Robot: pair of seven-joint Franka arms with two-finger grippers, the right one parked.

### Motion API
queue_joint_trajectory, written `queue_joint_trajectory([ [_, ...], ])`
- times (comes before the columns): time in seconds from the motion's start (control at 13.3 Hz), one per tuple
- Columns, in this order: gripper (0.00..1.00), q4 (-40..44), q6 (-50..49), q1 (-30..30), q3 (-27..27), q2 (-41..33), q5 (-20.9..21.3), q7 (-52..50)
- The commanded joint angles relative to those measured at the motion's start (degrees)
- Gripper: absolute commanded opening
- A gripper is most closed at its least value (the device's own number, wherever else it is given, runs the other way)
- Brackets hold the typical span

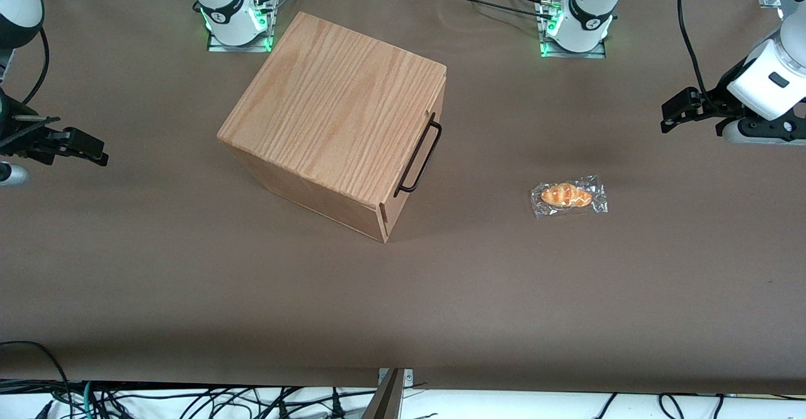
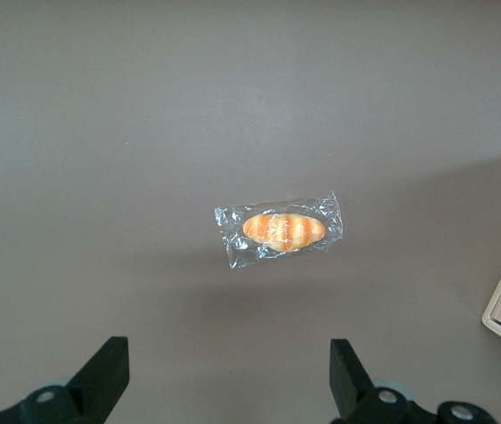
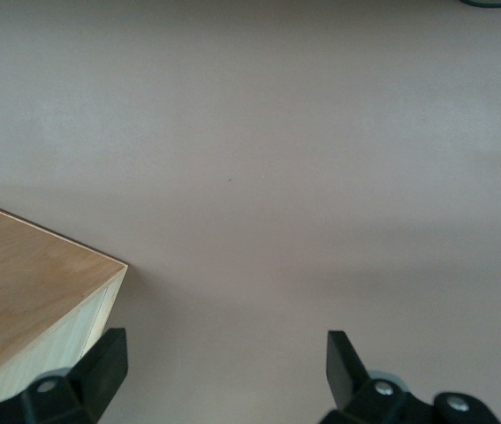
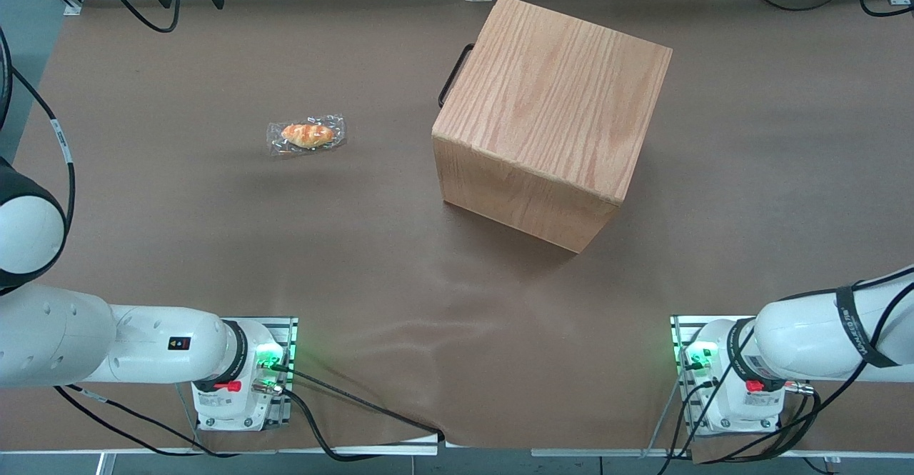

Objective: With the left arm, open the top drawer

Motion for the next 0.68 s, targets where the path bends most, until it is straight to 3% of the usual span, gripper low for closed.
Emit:
queue_joint_trajectory([
  [0.0,1.0,-0.67,-3.5,-0.39,-0.26,-1.17,-0.74,-0.1],
  [0.45,1.0,-0.67,-3.96,-0.39,-1.05,-0.91,-1.0,0.52],
  [0.53,1.0,-0.67,-3.96,-0.48,-1.32,-0.74,-1.78,0.52],
  [0.6,1.0,-0.76,-3.7,-0.39,-2.27,-0.39,-5.45,0.52],
])
